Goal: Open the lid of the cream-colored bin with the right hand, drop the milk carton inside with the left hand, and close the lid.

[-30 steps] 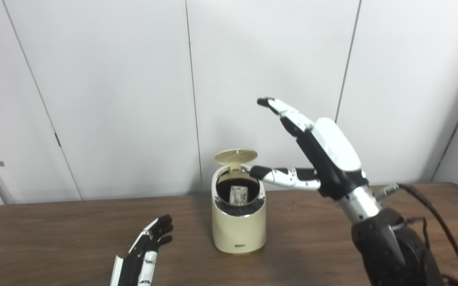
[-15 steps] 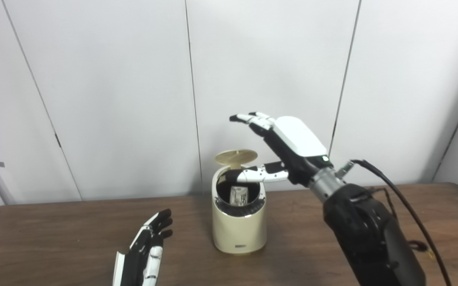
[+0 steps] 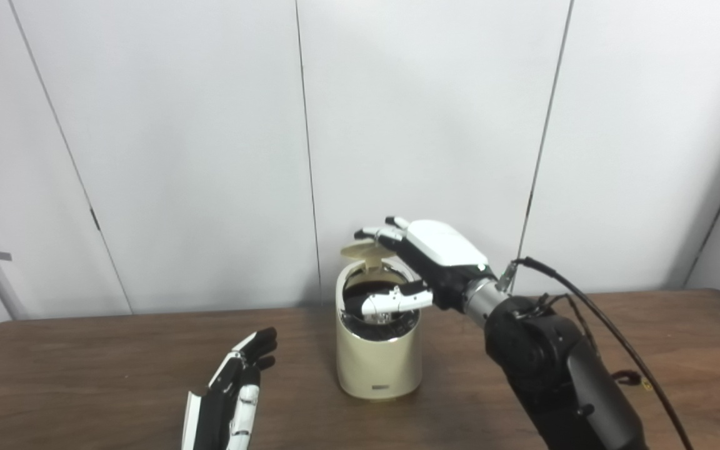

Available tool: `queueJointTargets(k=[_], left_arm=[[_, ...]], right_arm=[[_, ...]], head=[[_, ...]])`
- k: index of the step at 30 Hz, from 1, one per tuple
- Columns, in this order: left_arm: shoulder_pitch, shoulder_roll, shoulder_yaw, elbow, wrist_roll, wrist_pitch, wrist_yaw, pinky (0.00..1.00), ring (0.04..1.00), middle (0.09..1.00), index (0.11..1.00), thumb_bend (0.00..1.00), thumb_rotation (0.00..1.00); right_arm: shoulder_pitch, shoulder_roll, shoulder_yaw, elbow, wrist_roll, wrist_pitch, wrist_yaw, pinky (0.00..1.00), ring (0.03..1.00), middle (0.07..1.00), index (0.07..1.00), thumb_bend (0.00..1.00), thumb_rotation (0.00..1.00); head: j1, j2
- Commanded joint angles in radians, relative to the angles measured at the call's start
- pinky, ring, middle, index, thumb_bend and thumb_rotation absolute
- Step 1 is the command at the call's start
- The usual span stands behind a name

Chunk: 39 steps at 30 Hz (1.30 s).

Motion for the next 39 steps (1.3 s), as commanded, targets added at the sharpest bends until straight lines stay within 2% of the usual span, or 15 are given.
queueJointTargets(k=[1, 5, 9, 13, 19, 24, 30, 33, 39], left_arm=[[-0.026, -0.003, 0.001, -0.013, 0.017, -0.043, 0.001, 0.78, 0.809, 0.814, 0.806, 0.37, 0.89], [-0.026, -0.008, 0.003, -0.014, 0.019, -0.031, 0.003, 0.77, 0.800, 0.805, 0.798, 0.38, 0.90], [-0.031, -0.003, 0.004, -0.017, 0.004, -0.028, -0.006, 0.77, 0.801, 0.804, 0.800, 0.37, 0.89], [-0.040, 0.001, 0.008, -0.013, 0.007, -0.031, -0.008, 0.77, 0.799, 0.804, 0.801, 0.37, 0.89], [-0.043, -0.005, 0.010, -0.028, 0.000, -0.026, -0.010, 0.74, 0.789, 0.801, 0.798, 0.35, 0.86], [-0.040, -0.009, 0.016, -0.051, 0.012, 0.005, -0.003, 0.76, 0.799, 0.808, 0.797, 0.37, 0.87], [-0.036, -0.010, 0.024, -0.073, 0.013, 0.009, -0.004, 0.77, 0.810, 0.811, 0.798, 0.35, 0.86], [-0.028, -0.013, 0.030, -0.102, 0.006, 0.042, -0.004, 0.73, 0.813, 0.819, 0.799, 0.37, 0.85], [-0.022, -0.018, 0.051, -0.154, 0.021, 0.081, 0.008, 0.77, 0.812, 0.816, 0.806, 0.40, 0.86]], right_arm=[[-0.048, 0.004, -0.001, 0.005, -0.004, 0.000, -0.028, 0.96, 0.960, 0.879, 0.849, 0.75, 0.85], [-0.037, 0.006, -0.001, 0.007, 0.001, -0.008, -0.055, 0.96, 0.936, 0.848, 0.821, 0.74, 0.84], [-0.013, 0.012, -0.011, 0.006, 0.014, -0.033, -0.117, 0.92, 0.877, 0.787, 0.762, 0.74, 0.80], [0.015, 0.012, -0.011, -0.018, 0.034, -0.045, -0.143, 0.91, 0.851, 0.762, 0.741, 0.73, 0.82], [0.062, 0.012, -0.005, -0.074, 0.032, -0.023, -0.127, 0.89, 0.840, 0.748, 0.737, 0.73, 0.84], [0.104, 0.009, 0.000, -0.079, 0.031, -0.023, -0.126, 0.85, 0.826, 0.736, 0.727, 0.70, 0.79], [0.137, 0.005, 0.003, -0.076, 0.031, -0.029, -0.126, 0.84, 0.819, 0.725, 0.723, 0.68, 0.76], [0.153, 0.006, -0.004, -0.080, 0.046, -0.015, -0.117, 0.84, 0.825, 0.734, 0.730, 0.68, 0.75], [0.171, -0.003, -0.009, -0.058, 0.071, -0.027, -0.126, 0.84, 0.827, 0.741, 0.729, 0.69, 0.78]], head=[[0.000, 0.001], [0.001, 0.004], [-0.001, 0.008], [-0.005, 0.006], [-0.007, 0.016], [0.004, 0.024], [0.010, 0.038], [0.018, 0.048], [0.033, 0.070]])
